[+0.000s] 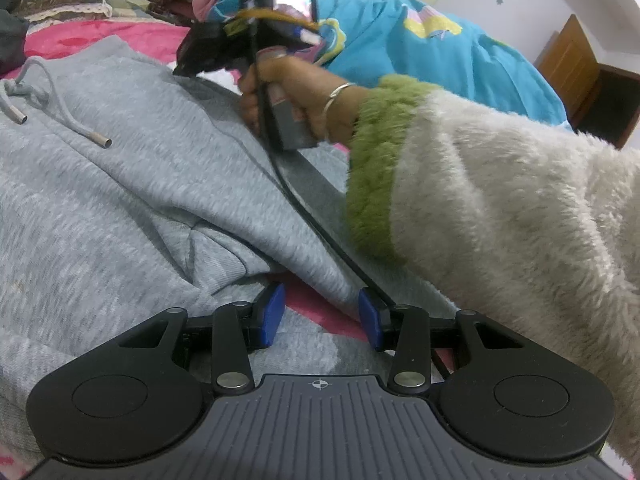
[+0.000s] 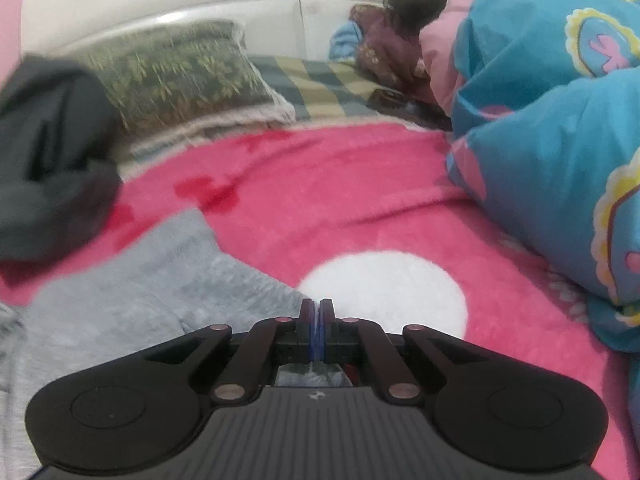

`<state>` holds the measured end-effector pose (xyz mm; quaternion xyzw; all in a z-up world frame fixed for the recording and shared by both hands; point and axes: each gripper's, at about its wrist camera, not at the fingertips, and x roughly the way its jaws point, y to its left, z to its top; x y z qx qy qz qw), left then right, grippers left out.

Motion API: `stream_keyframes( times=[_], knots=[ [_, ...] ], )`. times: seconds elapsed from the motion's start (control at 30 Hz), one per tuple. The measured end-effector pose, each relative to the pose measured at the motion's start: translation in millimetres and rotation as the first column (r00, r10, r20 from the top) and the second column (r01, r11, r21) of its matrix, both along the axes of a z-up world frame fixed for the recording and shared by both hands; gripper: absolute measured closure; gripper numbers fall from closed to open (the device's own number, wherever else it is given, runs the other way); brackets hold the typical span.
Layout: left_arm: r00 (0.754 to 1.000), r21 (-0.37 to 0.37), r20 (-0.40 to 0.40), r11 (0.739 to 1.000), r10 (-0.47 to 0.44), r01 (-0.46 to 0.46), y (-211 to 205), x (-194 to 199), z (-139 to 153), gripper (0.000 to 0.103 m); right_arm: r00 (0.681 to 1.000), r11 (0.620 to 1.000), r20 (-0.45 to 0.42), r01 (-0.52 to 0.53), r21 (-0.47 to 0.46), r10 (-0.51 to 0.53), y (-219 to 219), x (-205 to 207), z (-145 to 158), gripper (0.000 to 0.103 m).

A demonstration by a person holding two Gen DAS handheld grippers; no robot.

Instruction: Fold clothes

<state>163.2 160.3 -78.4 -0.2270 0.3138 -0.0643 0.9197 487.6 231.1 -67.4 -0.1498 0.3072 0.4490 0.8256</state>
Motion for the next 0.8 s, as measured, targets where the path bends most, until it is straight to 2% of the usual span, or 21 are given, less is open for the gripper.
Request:
stream_keyframes(
  times=[0.1,0.2,0.27,0.43,0.6,0.7,0.8],
  knots=[
    [1.000,0.010,0.003,1.000,-0.001,0.001,-2,-1,1,0.062,0.999,0.999,-0.001,0.035,0.000,-0.035,0,0,2,0.101],
    [1.000,0.020,0.008,1.000,-0.002,0.002,-2,-3,1,0.062,0.996,0.996,0.033,0.088,-0.006,-0.088,-13,-4,21,0.097],
    [1.000,0.028,0.011,1.000,-0.002,0.002,-3,-4,2,0.062,0.990,0.991,0.036,0.133,0.014,-0.133,-38,-3,41,0.097],
    [1.000,0.045,0.016,0.999,0.001,-0.002,-6,-5,5,0.062,0.971,0.974,0.077,0.223,0.034,-0.225,-131,-18,97,0.097],
    [1.000,0.043,0.021,0.999,0.012,-0.013,-7,-9,10,0.062,0.940,0.945,0.100,0.325,0.033,-0.327,-245,-62,143,0.093],
    [0.999,0.047,0.021,0.999,0.026,-0.027,-8,-11,11,0.062,0.913,0.918,0.098,0.395,0.037,-0.397,-312,-99,160,0.090],
    [0.999,0.059,0.021,0.997,0.043,-0.044,-10,-13,13,0.062,0.884,0.887,0.075,0.461,0.023,-0.462,-366,-135,163,0.088]
  ],
)
